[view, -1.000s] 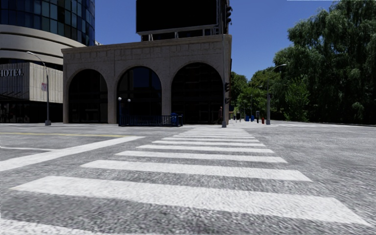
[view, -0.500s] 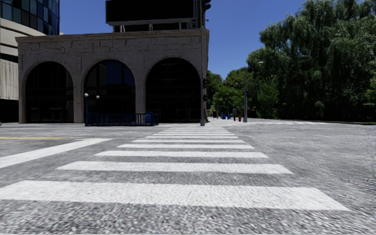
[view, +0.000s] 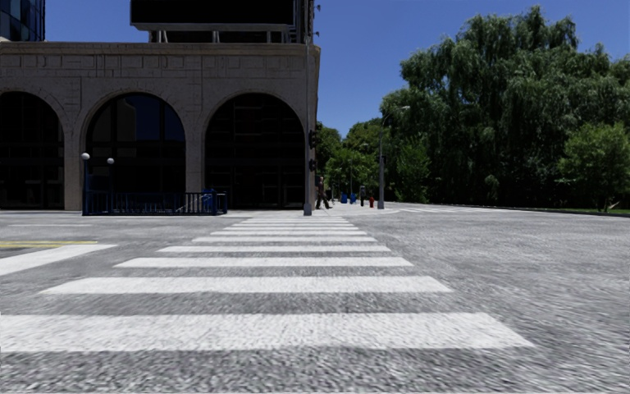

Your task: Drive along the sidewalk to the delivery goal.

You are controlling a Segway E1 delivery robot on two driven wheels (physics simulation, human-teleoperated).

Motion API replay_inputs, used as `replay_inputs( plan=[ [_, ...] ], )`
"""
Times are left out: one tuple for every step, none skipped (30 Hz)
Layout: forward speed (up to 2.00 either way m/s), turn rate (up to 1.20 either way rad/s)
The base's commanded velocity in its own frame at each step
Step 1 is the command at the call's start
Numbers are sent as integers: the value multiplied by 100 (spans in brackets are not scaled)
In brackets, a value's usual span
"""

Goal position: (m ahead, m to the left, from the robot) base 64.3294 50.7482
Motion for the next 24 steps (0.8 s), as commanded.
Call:
replay_inputs(
  plan=[
    [200, -1],
    [200, -1],
    [200, -1],
    [200, -1],
    [200, -1],
    [200, -1],
    [200, -1],
    [200, -1],
    [200, -1],
    [200, -1],
    [200, -1],
    [200, -1],
    [200, -1],
    [200, -1],
    [200, -1],
    [200, -1],
    [200, -1],
    [200, -1],
    [200, -1],
    [200, -1],
    [200, -1],
    [200, -1],
    [200, -1],
    [200, -1]
  ],
)
